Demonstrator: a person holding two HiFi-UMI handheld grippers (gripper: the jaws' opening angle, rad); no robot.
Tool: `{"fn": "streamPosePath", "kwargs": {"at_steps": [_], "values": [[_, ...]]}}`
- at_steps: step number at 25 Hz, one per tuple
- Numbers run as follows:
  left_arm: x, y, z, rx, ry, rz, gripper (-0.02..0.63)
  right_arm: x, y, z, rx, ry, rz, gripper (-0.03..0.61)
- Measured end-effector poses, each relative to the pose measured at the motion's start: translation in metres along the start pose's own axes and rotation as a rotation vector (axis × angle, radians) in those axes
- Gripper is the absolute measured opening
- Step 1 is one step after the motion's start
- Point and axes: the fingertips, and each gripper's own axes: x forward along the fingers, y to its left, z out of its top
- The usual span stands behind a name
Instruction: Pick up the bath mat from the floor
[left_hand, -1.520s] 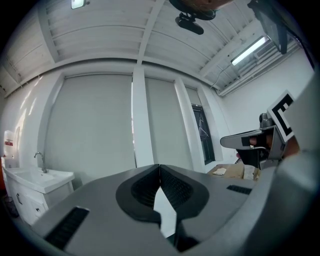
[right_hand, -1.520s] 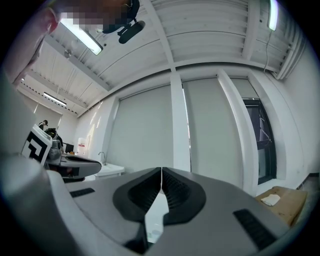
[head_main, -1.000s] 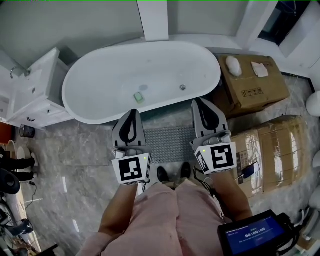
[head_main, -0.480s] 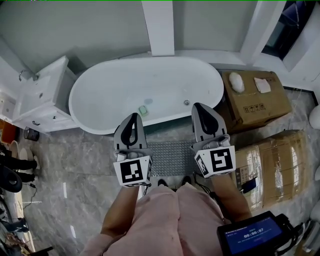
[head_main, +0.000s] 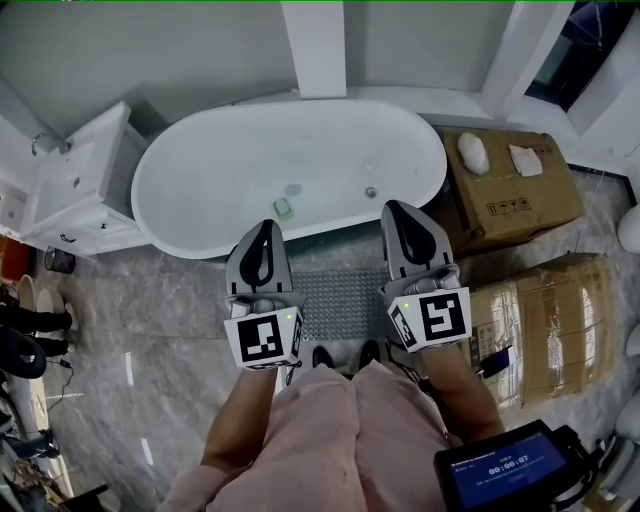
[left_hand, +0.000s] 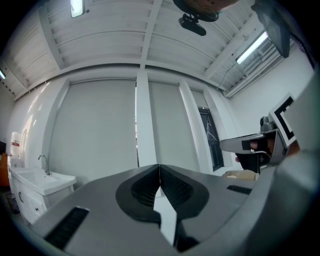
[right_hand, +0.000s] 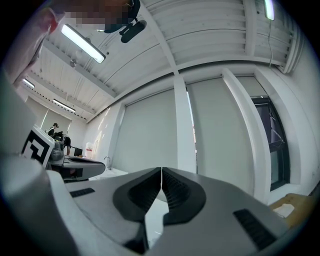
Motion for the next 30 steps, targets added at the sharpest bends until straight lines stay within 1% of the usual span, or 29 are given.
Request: {"fn": "streamPosePath", "kwargs": {"at_steps": [6, 13, 19, 23, 28, 30], "values": [[-0.005, -0.006, -0.023, -0.008, 0.053, -0.008, 0.026, -0.006, -0.001, -0.025, 0.034, 0.058, -0.003, 0.018], [-0.014, -0.009, -0.069, -0.030, 0.164, -0.021, 0.026, -0.019, 0.000, -0.071, 0.085, 0.144, -0.013, 0.018], [-0.028, -0.008, -0.134, -0.062, 0.286, -0.002, 0.026, -0.041, 0.000, -0.136, 0.123, 0.257, -0.029, 0.018], [-0.035, -0.018, -0.180, -0.085, 0.350, -0.026, 0.026, -0.056, 0.000, -0.187, 0.145, 0.331, -0.036, 0.018], [-0.060, -0.028, -0.248, -0.115, 0.464, -0.051, 0.026, -0.078, 0.003, -0.246, 0.194, 0.412, -0.046, 0.018], [-0.067, -0.031, -0.272, -0.123, 0.487, -0.055, 0.026, -0.087, 0.003, -0.271, 0.203, 0.439, -0.052, 0.018]]}}
